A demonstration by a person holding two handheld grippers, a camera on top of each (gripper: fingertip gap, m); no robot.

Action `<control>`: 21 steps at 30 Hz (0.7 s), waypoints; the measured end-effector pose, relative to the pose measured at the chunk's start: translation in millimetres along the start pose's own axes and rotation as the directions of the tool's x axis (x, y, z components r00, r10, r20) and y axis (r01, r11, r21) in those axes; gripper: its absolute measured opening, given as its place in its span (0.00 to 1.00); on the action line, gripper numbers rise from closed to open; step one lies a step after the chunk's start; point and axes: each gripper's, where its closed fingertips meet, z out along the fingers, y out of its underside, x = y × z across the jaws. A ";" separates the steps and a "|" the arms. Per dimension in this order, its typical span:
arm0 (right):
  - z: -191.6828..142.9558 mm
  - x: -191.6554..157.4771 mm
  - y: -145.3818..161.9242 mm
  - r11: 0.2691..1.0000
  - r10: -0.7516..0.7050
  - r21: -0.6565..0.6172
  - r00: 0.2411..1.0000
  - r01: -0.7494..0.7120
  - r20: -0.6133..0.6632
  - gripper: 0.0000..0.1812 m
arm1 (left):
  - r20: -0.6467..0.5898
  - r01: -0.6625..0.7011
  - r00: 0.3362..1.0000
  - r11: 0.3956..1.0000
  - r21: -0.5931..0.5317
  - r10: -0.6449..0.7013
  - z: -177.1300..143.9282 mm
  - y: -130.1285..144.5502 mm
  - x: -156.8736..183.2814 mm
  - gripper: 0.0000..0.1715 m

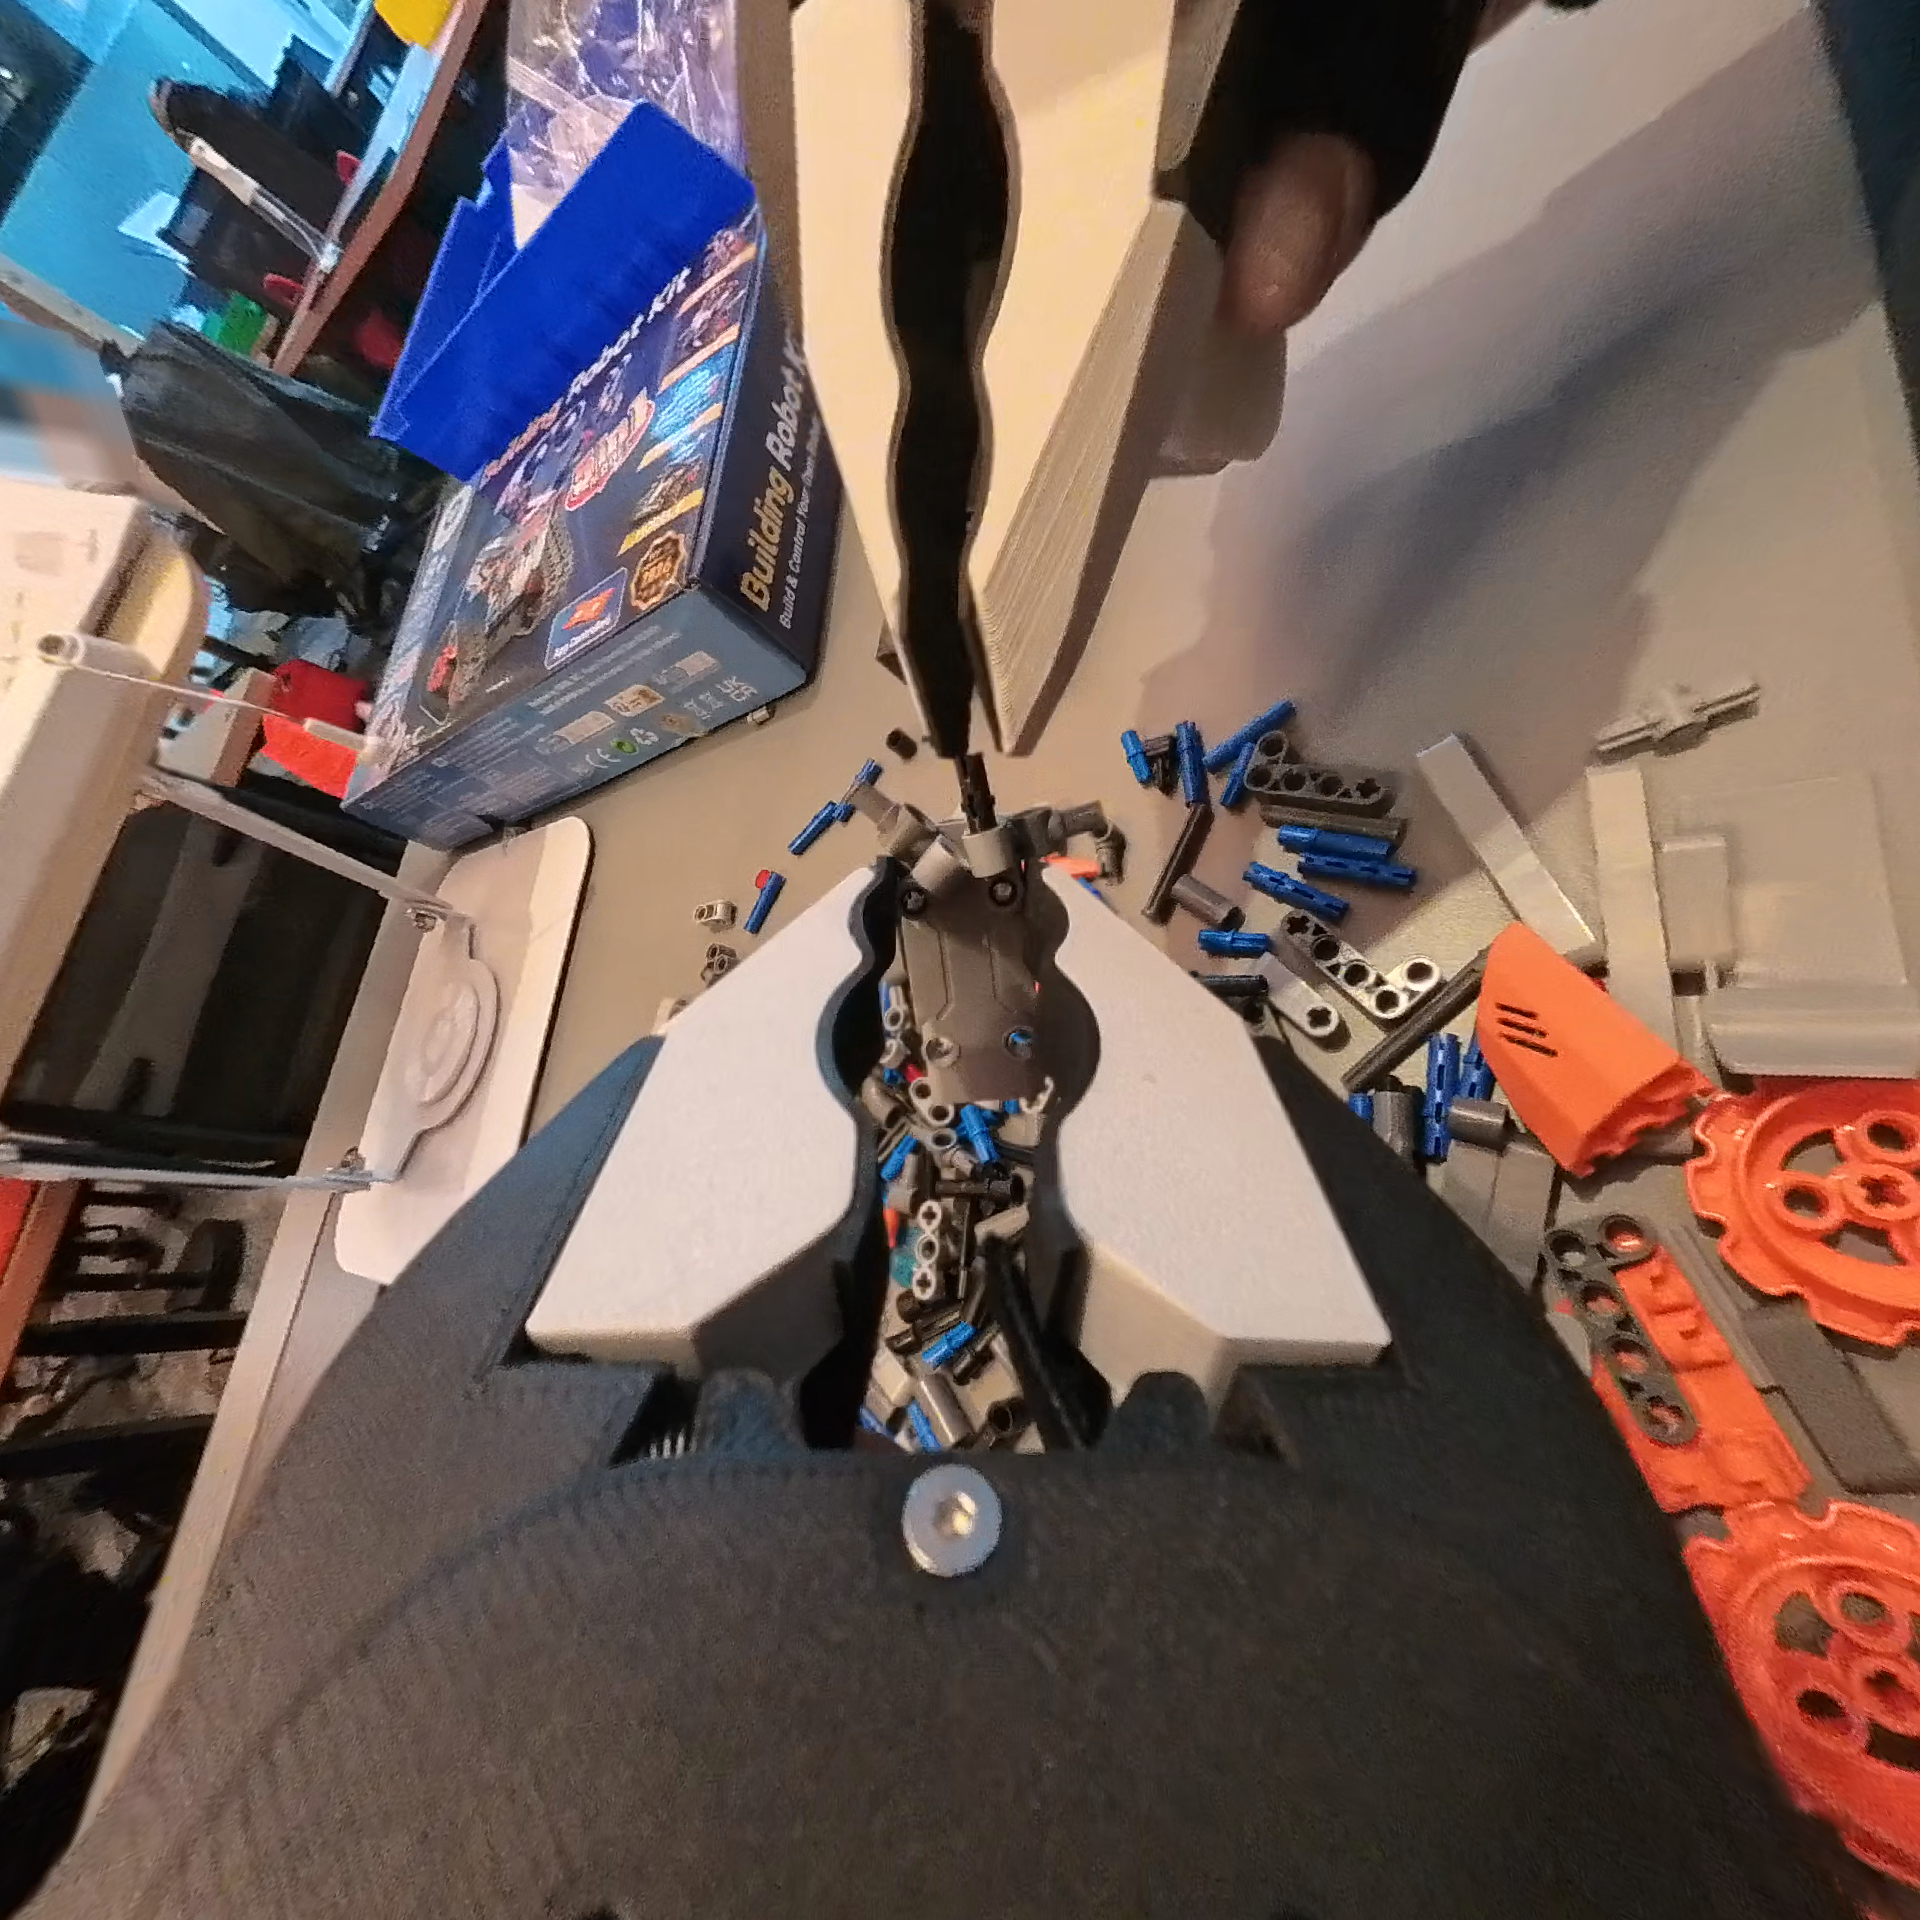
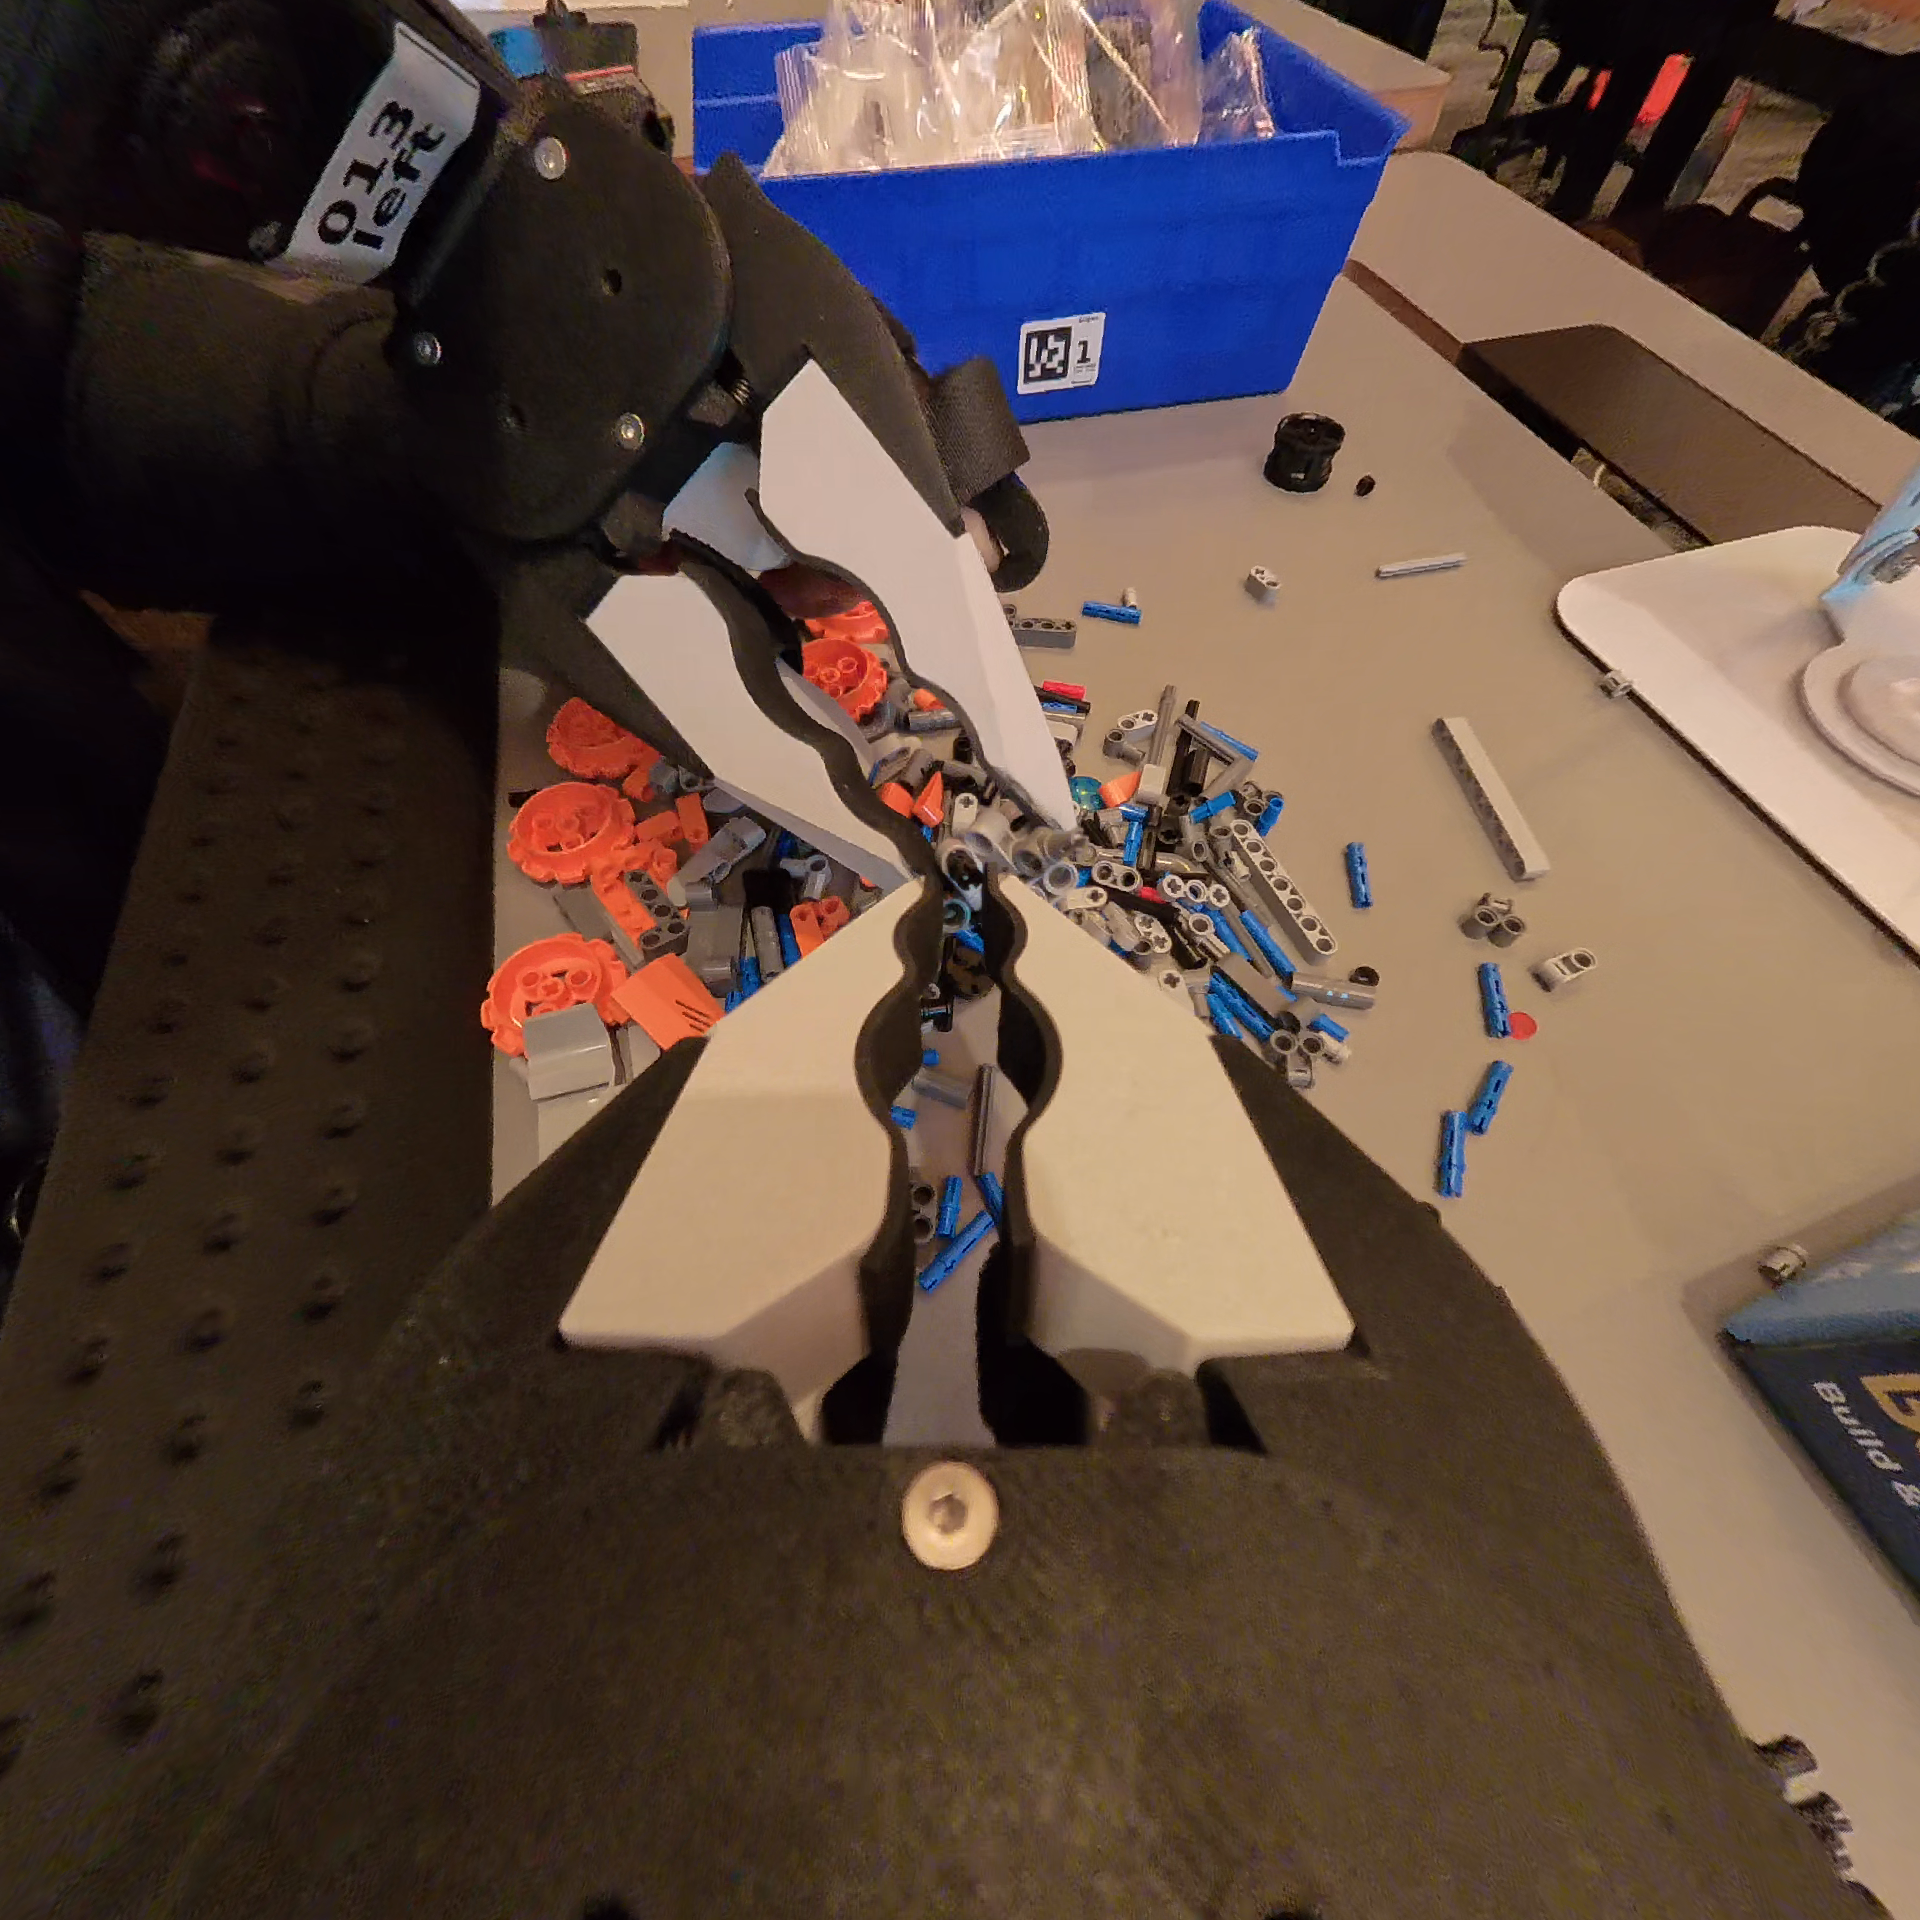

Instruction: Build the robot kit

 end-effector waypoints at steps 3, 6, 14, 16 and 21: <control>1.2 0.5 1.5 1.000 -0.012 -0.005 1.000 0.012 -0.012 0.01 | -0.003 -0.009 1.000 1.000 -0.008 0.009 0.9 0.8 1.4 0.13; 1.6 0.1 1.7 1.000 -0.016 -0.009 1.000 0.015 -0.011 0.01 | -0.004 -0.015 1.000 1.000 -0.013 0.015 0.9 1.4 1.8 0.12; 3.3 -0.5 5.9 0.998 -0.048 -0.053 0.999 0.046 -0.026 0.00 | -0.002 -0.046 0.999 0.998 -0.040 0.046 2.8 4.2 4.7 0.12; 3.9 -0.9 5.9 0.997 -0.047 -0.056 0.999 0.045 -0.026 0.00 | -0.001 -0.048 0.999 0.998 -0.043 0.048 2.6 4.2 4.4 0.12; 6.9 -0.1 11.3 0.989 -0.099 -0.113 0.993 0.093 -0.057 0.00 | 0.005 -0.099 0.995 0.994 -0.054 0.099 3.6 4.3 7.9 0.12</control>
